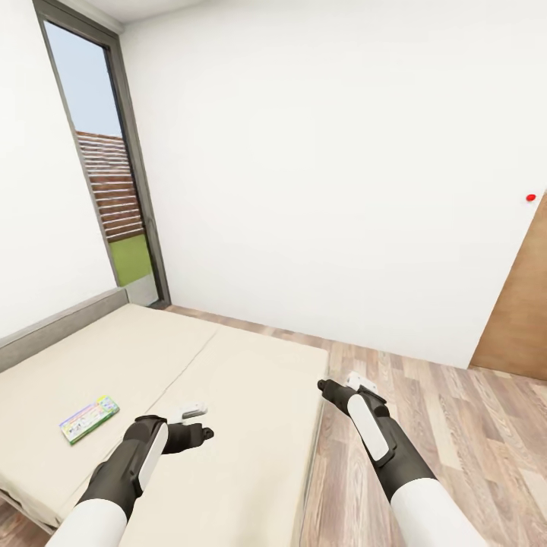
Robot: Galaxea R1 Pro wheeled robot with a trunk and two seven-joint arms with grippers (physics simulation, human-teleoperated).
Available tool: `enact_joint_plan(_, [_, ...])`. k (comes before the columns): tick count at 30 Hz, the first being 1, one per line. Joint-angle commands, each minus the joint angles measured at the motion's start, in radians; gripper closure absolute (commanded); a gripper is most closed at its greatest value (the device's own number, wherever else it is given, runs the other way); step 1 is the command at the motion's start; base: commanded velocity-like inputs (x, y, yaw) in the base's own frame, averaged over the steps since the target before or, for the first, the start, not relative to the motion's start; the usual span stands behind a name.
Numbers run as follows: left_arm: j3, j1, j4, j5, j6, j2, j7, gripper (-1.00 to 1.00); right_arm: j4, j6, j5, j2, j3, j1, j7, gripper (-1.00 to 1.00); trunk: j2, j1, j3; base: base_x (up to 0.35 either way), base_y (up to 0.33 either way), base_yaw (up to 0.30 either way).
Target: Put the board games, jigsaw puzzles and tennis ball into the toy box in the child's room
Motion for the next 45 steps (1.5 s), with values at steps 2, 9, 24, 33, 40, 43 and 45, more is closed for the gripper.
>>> enact_joint_plan(2, [0.004, 0.000, -0.001, 0.006, 0.006, -0.001, 0.000, -1.00, -0.001, 0.001, -0.010, 0.000, 0.002, 0.000, -0.009, -1.00, -0.001, 0.000, -0.001, 0.000, 0.015, -0.019])
enact_joint_plan(9, [0.004, 0.000, 0.000, 0.006, 0.006, -0.001, 0.000, -1.00, -0.001, 0.001, -0.010, 0.000, 0.002, 0.000, -0.010, -1.00, -0.001, 0.000, -0.001, 0.000, 0.035, -0.066])
enact_joint_plan(24, [0.004, 0.000, -0.001, 0.006, 0.006, -0.001, 0.000, -1.00, -0.001, 0.001, -0.010, 0.000, 0.002, 0.000, -0.009, -1.00, -0.001, 0.000, -0.001, 0.000, 0.111, -0.170])
enact_joint_plan(33, [0.005, 0.000, 0.000, 0.006, 0.006, -0.001, 0.000, -1.00, -0.001, 0.001, -0.010, 0.000, 0.002, 0.000, -0.009, -1.00, -0.001, 0.000, -0.001, -0.013, 0.099, -0.020])
enact_joint_plan(40, [0.006, 0.000, 0.000, 0.006, 0.006, -0.001, 0.000, -1.00, -0.001, 0.001, -0.010, 0.000, 0.002, 0.000, -0.010, -1.00, -0.001, 0.000, -0.001, -0.034, 0.194, -0.052])
enact_joint_plan(43, [0.006, 0.000, -0.001, 0.006, 0.006, -0.001, 0.000, -1.00, -0.001, 0.001, -0.011, 0.000, 0.002, 0.000, -0.009, -1.00, -0.001, 0.000, -0.001, -0.011, 0.083, -0.185])
enact_joint_plan(45, [0.006, 0.000, -0.001, 0.006, 0.006, -0.001, 0.000, -1.00, -0.001, 0.001, -0.011, 0.000, 0.002, 0.000, -0.009, -1.00, -0.001, 0.000, -0.001, -0.006, 0.050, -0.222])
